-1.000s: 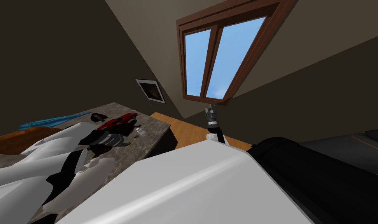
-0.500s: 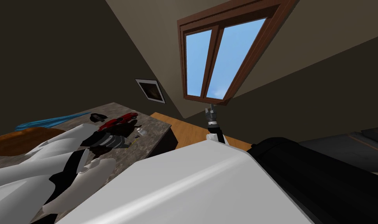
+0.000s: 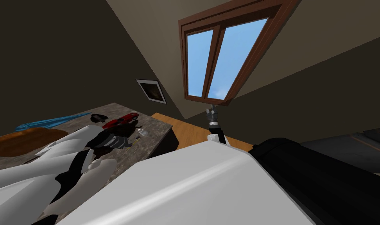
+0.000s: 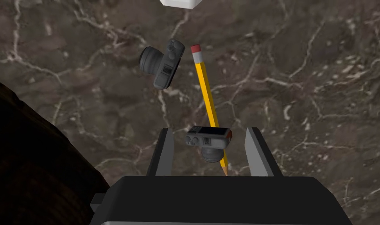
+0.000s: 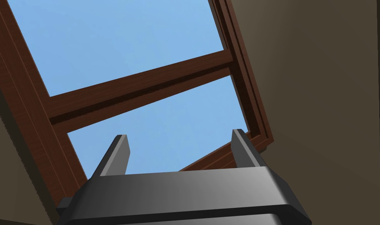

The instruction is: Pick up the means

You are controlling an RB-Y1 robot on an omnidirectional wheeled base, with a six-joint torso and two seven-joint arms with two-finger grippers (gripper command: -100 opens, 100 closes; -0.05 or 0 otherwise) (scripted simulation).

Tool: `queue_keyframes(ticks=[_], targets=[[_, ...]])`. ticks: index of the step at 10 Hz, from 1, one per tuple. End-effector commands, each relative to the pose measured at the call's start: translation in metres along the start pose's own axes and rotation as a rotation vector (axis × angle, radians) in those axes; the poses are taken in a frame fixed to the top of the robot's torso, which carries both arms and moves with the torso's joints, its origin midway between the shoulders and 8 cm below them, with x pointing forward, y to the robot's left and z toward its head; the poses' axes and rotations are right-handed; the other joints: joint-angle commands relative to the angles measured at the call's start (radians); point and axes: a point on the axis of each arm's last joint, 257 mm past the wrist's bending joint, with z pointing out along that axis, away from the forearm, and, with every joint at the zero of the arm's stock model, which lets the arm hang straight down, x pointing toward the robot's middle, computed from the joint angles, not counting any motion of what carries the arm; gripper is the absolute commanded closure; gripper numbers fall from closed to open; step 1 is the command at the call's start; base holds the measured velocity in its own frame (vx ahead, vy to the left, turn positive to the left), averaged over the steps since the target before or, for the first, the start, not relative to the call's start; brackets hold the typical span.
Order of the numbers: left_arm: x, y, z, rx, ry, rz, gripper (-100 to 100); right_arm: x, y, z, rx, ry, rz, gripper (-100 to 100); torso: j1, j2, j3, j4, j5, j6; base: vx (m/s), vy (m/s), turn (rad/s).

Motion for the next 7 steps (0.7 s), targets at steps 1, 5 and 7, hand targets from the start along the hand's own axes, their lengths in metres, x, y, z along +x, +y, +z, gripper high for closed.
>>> queue_keyframes(ticks=[1, 5, 7], targets=[[0.0, 0.0, 0.0, 0.0, 0.0, 0.0, 100, 0.0, 0.0, 0.0, 0.0, 0.0, 0.0, 0, 0.0, 0.0, 0.0, 0.0, 0.0, 0.0, 0.0, 0.0, 0.0], [0.0, 0.0, 0.0, 0.001, 0.0, 0.0, 0, 0.0, 0.0, 0.0, 0.0, 0.0, 0.0, 0, 0.002, -0.001, -0.001, -0.001, 0.001, 0.0, 0.0, 0.0, 0.0], [-0.009, 0.004, -0.01, -0.019, -0.001, -0.026, 100, 0.0, 0.0, 0.0, 0.0, 0.0, 0.0, 0, 0.001, -0.001, -0.001, -0.001, 0.0, 0.0, 0.0, -0.009, -0.004]])
